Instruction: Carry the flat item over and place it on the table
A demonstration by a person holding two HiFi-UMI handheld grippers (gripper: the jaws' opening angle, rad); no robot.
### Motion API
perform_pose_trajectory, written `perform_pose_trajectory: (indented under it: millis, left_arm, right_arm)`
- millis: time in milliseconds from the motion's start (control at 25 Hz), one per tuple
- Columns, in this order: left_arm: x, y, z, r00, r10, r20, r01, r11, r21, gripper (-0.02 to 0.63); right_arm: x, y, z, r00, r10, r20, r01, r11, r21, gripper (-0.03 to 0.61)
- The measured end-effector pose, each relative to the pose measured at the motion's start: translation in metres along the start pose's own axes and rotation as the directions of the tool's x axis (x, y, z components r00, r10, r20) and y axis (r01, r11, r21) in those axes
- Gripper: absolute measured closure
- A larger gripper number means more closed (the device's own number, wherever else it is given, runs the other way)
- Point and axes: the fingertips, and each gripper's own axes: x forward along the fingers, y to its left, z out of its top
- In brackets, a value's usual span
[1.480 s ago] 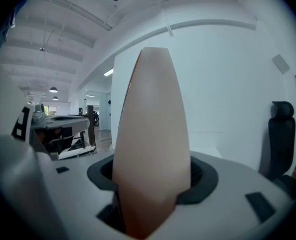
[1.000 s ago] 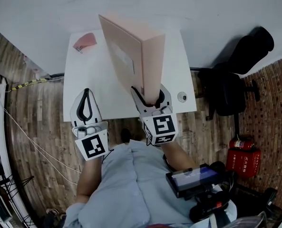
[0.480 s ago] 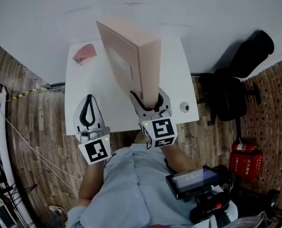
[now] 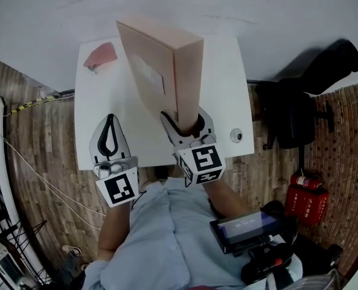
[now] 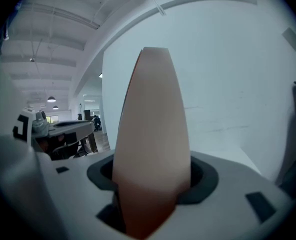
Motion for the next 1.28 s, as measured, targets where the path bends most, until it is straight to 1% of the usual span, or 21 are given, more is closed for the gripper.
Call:
perform_pose_trajectory:
  millis: [280, 400, 520, 600, 720, 1000, 1160, 1280]
  left_arm:
    - [0.028, -0.005, -0.018, 0.998, -0.001, -0.058, 0.0, 1.0, -0.017, 0.604]
    - [0.04, -0.006, -0.024, 0.997, 0.006, -0.075, -0.008, 1.0, -0.017, 0.604]
    - [0.049, -0.006, -0.032, 0.995, 0.016, -0.096, -0.018, 1.0, -0.022, 0.604]
    - [0.055, -0.006, -0.036, 0.994, 0.02, -0.106, -0.023, 0.999, -0.027, 0.604]
    - [0.065, -0.011, -0.04, 0.993, 0.016, -0.114, -0.02, 0.999, -0.035, 0.604]
    - [0.084, -0.027, -0.044, 0.991, -0.001, -0.135, -0.004, 0.999, -0.04, 0.604]
    - [0.09, -0.033, -0.045, 0.989, 0.002, -0.146, -0.008, 0.999, -0.038, 0.604]
    - [0.096, -0.038, -0.047, 0.988, 0.006, -0.155, -0.012, 0.999, -0.035, 0.604]
  right_arm:
    - [0.025, -0.011, -0.028, 0.994, 0.069, -0.086, -0.057, 0.99, 0.129, 0.301]
    - [0.035, -0.015, -0.04, 0.986, 0.113, -0.121, -0.088, 0.977, 0.192, 0.301]
    - [0.042, -0.018, -0.048, 0.973, 0.176, -0.149, -0.126, 0.947, 0.297, 0.301]
    - [0.046, -0.019, -0.051, 0.965, 0.206, -0.16, -0.14, 0.927, 0.348, 0.3]
    - [0.053, -0.025, -0.052, 0.953, 0.238, -0.185, -0.152, 0.91, 0.386, 0.298]
    - [0.067, -0.042, -0.06, 0.916, 0.307, -0.26, -0.164, 0.876, 0.454, 0.278]
    - [0.071, -0.048, -0.066, 0.885, 0.362, -0.292, -0.17, 0.836, 0.521, 0.276]
    - [0.074, -0.055, -0.076, 0.871, 0.39, -0.299, -0.157, 0.797, 0.583, 0.275]
